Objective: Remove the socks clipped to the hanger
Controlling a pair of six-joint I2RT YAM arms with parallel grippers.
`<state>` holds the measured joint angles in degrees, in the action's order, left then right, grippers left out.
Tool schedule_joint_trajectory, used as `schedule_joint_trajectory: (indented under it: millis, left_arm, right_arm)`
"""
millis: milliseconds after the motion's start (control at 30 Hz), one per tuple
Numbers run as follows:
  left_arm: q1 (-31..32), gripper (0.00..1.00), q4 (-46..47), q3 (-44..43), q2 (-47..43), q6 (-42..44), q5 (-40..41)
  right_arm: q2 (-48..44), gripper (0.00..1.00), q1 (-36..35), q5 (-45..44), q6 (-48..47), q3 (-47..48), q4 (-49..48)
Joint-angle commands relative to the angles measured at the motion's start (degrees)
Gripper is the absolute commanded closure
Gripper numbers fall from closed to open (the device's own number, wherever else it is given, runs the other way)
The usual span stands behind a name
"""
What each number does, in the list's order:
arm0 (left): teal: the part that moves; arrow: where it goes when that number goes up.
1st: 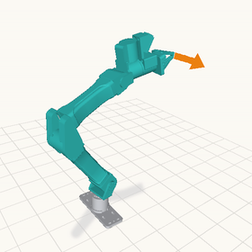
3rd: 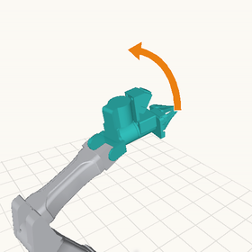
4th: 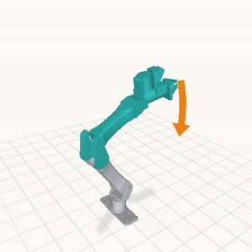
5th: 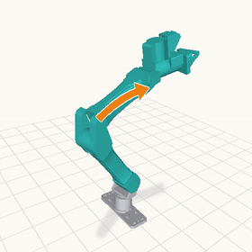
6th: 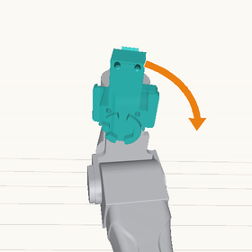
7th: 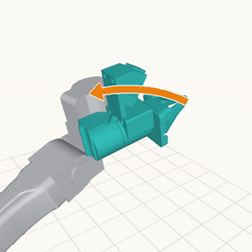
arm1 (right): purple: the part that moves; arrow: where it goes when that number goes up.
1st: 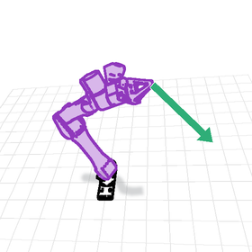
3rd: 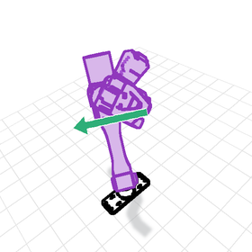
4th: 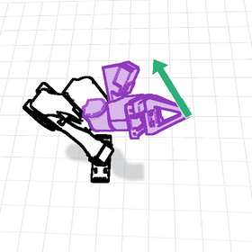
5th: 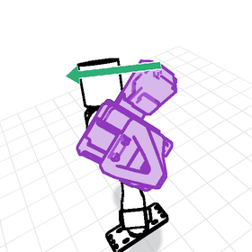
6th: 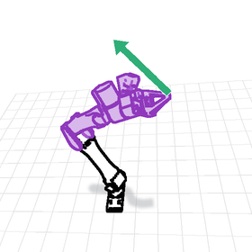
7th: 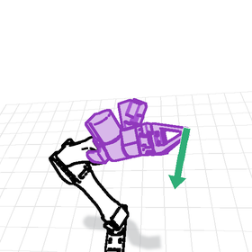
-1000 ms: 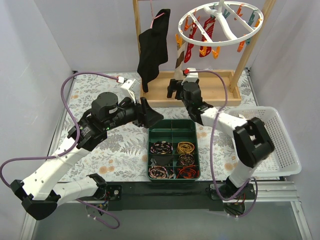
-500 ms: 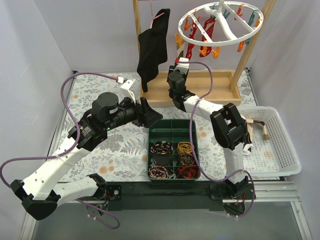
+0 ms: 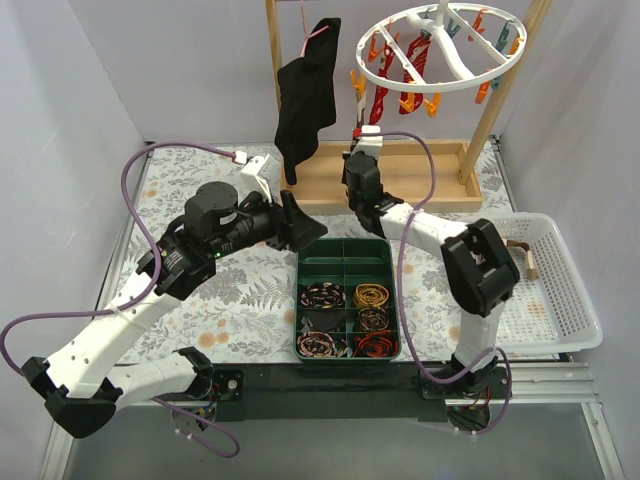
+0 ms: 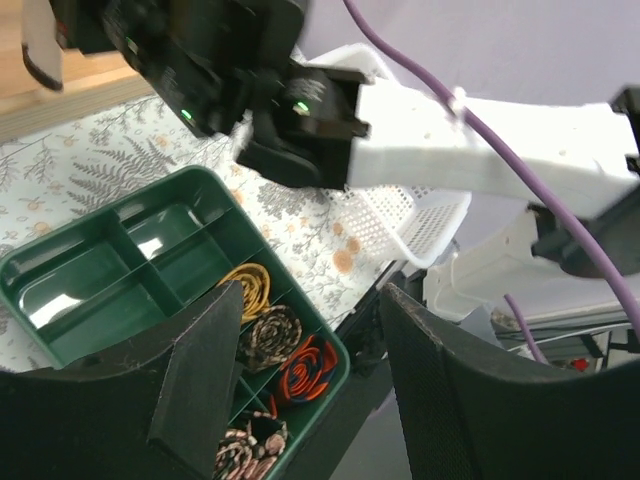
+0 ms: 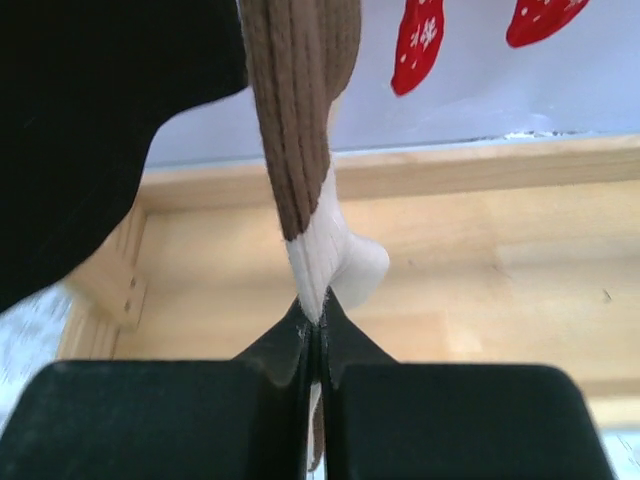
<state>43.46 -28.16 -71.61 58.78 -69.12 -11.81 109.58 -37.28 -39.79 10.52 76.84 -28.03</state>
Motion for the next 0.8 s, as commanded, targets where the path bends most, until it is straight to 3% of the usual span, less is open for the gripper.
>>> schedule_joint_trajectory:
  millis: [0,267,633,767]
  left_arm:
    - [0.13,0.45,2.84,-4.32,2.03,-3.99,1.08]
    - [0.22,0.45,8.03,-16.68,13.44,-6.99,6.09]
    - [0.22,0.44,9.44,-35.95,33.12,0.48,19.09]
    - [0.22,0.42,10.14,-39.82,37.80,2.14,20.08]
  right_arm:
    - [-11.83,0.99,-0.78,4.89,2.48,-6.16,1.40]
    - [-23.25,0.99,-1.13,11.31,7.84,-15.48,9.30]
    - [-33.02,0.99,-1.48,12.90,9.34,-21.99,13.79]
    - [-35.92,0.99,-1.48,12.98,9.60,-23.66,14.14]
